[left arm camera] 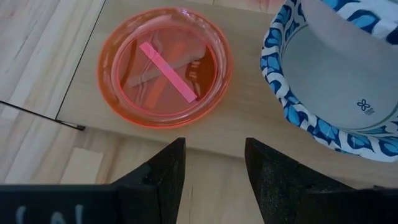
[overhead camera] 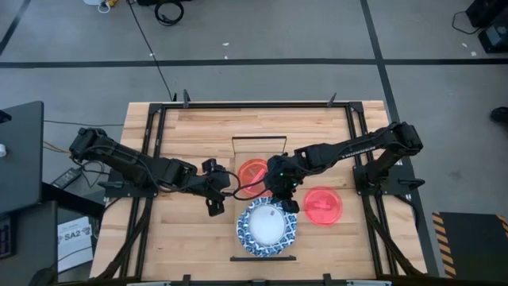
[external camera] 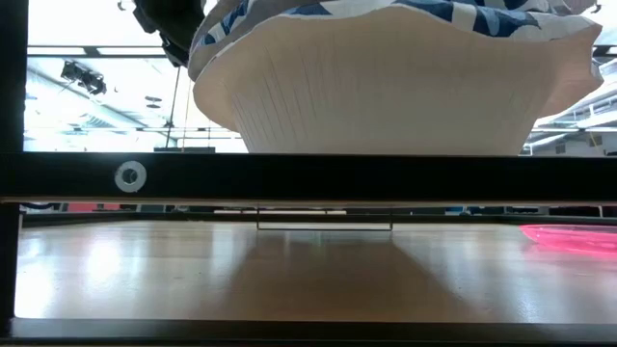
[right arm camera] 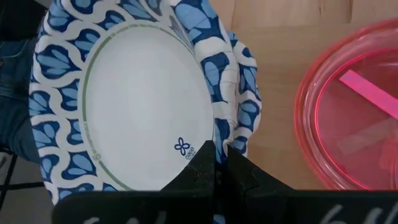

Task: Place and stack plates onto a shelf
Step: Stack the blue patterned bowl on the blue patterned bowl on the shelf

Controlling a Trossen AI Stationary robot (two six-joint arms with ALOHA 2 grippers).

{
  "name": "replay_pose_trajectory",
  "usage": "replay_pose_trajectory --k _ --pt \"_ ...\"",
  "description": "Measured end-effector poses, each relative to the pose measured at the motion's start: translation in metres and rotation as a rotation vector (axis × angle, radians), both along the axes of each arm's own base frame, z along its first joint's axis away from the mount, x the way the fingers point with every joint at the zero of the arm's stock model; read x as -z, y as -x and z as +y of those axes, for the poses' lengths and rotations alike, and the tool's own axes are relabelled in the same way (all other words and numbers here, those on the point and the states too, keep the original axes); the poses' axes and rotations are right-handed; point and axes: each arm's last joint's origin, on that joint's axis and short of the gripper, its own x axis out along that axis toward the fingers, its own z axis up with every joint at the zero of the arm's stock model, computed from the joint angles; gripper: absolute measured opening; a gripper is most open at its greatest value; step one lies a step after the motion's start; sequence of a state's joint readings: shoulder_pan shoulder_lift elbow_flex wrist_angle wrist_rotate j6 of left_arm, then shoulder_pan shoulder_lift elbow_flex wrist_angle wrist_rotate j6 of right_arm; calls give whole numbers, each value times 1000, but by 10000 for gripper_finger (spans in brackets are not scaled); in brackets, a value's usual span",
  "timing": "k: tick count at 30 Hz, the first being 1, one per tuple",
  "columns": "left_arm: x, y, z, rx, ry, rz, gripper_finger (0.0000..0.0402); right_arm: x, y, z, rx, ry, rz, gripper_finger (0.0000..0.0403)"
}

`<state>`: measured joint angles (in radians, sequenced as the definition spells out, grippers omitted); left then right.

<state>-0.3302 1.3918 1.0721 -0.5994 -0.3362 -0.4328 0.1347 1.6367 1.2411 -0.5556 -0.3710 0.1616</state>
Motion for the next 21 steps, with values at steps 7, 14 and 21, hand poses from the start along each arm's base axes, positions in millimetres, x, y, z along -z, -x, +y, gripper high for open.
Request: replay_pose_trajectory --k 7,14,21 --pt "0 0 0 0 0 1 172 0 0 0 0 0 1 13" --pt "0 0 0 0 0 1 172 0 0 0 1 2 0 20" --pt "0 0 0 -1 0 1 172 0 0 0 -3 5 -2 23"
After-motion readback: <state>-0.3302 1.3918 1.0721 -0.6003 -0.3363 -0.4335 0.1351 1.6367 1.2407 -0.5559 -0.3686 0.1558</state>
